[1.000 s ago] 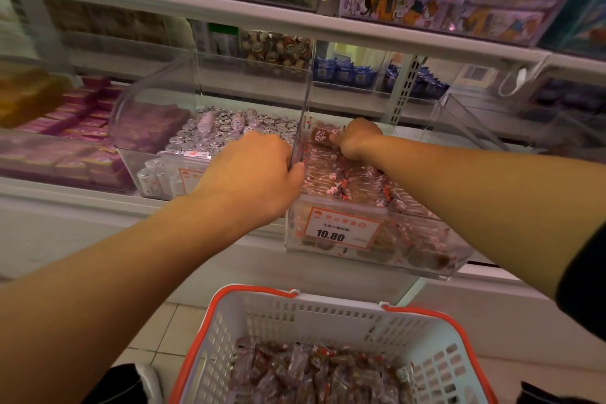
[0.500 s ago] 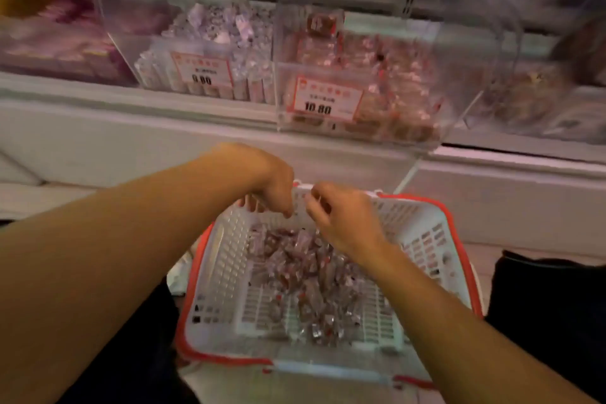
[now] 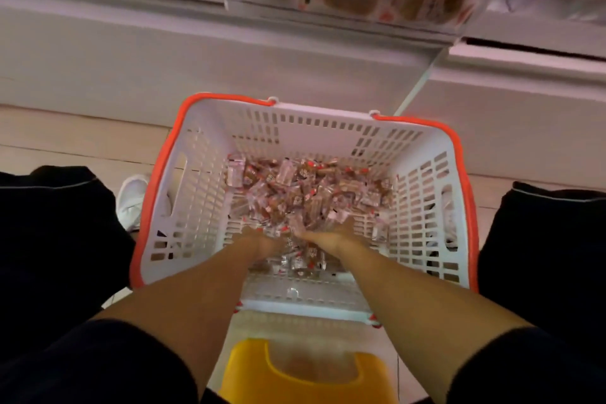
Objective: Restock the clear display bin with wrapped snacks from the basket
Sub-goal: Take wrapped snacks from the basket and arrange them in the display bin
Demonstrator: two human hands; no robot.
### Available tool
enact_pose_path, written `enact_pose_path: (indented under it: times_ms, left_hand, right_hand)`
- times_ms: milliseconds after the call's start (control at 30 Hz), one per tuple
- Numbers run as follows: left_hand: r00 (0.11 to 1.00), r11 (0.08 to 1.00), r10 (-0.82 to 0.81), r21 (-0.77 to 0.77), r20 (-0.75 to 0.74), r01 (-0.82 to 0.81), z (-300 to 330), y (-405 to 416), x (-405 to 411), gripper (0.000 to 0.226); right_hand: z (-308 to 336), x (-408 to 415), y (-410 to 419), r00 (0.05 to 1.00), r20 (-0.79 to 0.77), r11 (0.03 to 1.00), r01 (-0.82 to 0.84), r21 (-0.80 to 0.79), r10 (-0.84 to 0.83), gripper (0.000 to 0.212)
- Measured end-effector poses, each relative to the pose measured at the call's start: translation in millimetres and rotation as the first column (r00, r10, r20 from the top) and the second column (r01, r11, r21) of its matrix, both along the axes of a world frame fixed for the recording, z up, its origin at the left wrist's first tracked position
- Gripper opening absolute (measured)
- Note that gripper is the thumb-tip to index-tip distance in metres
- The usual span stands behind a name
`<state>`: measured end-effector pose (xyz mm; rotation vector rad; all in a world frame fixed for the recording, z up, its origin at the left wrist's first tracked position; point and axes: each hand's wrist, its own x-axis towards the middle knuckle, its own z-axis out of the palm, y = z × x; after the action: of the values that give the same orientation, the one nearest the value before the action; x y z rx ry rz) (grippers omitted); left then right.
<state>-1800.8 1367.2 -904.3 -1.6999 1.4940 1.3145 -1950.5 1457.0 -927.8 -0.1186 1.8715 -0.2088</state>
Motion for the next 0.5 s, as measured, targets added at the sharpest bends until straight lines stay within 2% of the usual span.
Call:
enact_pose_path:
  times_ms: [100, 133, 200, 267, 367, 433, 500]
  left_hand:
    - [0.992, 0.992, 0.124, -0.039, 0.021, -0.123, -15.9, 0.3, -9.7, 0.097]
    - [0.985, 0.984, 0.169, -0.061, 0.026, -0.168, -19.2, -0.1, -11.7, 0.096]
    - [0.951, 0.951, 0.305, -0.029, -0.058, -0.307, -27.9, -2.0, -16.0, 0.079]
    - [0.912, 0.924, 0.382, 0.039, -0.153, -0.38, -30.8, -1.1, -19.9, 0.064]
    - [0.891, 0.91, 0.414, 0.112, -0.185, -0.399, -32.4, 3.4, -19.8, 0.059]
    - [0.879, 0.899, 0.434, 0.162, -0.195, -0.408, -33.1, 4.3, -18.5, 0.05]
    - [0.922, 0.936, 0.343, 0.145, -0.178, -0.32, -30.6, 4.2, -17.4, 0.048]
  right_hand:
    - [-9.5, 13.5, -8.7, 0.972, -0.221, 0.997, 0.081, 0.022, -0.074, 0.153]
    - [-10.6, 16.4, -10.0, 0.954, -0.295, 0.998, 0.065, 0.013, -0.058, 0.15]
    - [-14.6, 17.9, -16.2, 0.936, -0.342, 0.995, 0.055, -0.086, -0.081, 0.132]
    - [-14.5, 14.9, -23.4, 0.946, -0.304, 0.986, 0.065, -0.156, -0.11, 0.108]
    - [-13.2, 6.0, -21.6, 0.962, -0.197, 0.965, 0.145, -0.217, -0.189, 0.07]
    - [-13.9, -0.6, -16.6, 0.957, -0.098, 0.937, 0.243, -0.252, -0.274, 0.067]
    - [-12.5, -6.0, -13.0, 0.937, 0.014, 0.905, 0.34, -0.255, -0.348, 0.075]
